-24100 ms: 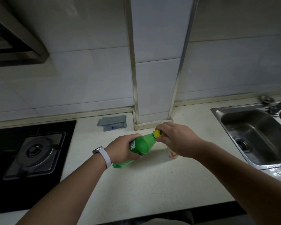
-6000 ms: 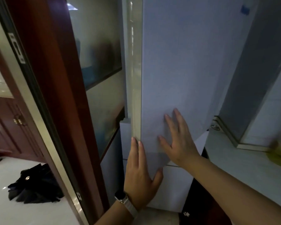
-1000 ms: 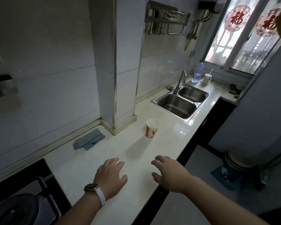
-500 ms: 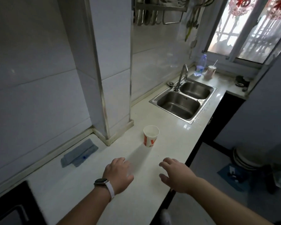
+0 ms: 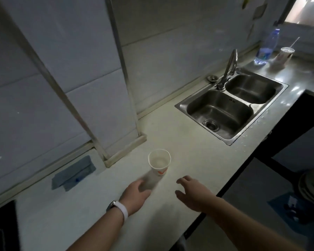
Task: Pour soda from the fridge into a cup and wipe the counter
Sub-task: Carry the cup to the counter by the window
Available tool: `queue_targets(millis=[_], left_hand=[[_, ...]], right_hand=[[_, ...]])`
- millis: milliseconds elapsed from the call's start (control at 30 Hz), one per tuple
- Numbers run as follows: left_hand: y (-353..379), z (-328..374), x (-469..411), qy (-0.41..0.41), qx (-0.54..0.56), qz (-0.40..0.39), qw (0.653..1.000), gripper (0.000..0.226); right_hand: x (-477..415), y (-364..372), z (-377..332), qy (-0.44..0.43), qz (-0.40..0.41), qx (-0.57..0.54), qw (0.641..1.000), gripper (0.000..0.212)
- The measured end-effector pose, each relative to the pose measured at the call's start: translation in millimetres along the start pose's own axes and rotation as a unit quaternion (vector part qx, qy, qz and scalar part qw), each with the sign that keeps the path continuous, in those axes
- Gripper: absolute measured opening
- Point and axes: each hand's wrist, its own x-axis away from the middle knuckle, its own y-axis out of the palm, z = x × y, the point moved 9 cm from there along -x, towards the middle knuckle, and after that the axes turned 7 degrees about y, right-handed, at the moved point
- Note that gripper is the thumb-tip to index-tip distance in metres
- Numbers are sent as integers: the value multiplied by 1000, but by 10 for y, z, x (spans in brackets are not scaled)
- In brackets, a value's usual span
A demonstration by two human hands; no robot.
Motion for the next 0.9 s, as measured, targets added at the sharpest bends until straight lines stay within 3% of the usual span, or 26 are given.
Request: queue_targets(millis=[100,233,367,467,600,700,767,900], left_hand=[[85,33,-142,-40,119,57,990,52],[190,113,-234,-59,213,104,970,68],[199,251,-354,-43,254,125,958,79],[179,335,-471,-26,269,142,952,91],[191,432,-610,-5,282,158,946,96],[194,453,-666,6,282,166,945,85],[166,448,-692,12,280,172,944,81],[115,479,-722,24,272,169,947,75]], right_hand=[[-279,11,99,19,-31,-74,997,51],[-553,100,159,65,-57,-209,974,50],[-731,143,209,134,-67,-376,915,44],[-876,193,251,189,-75,-491,847,37],[-989,201,195,199,-99,-565,795,26],[-1041,211,115,184,-120,-584,781,22],[-1065,210,55,165,-127,-576,791,12],[-1072,231,34,158,-127,-564,801,19]])
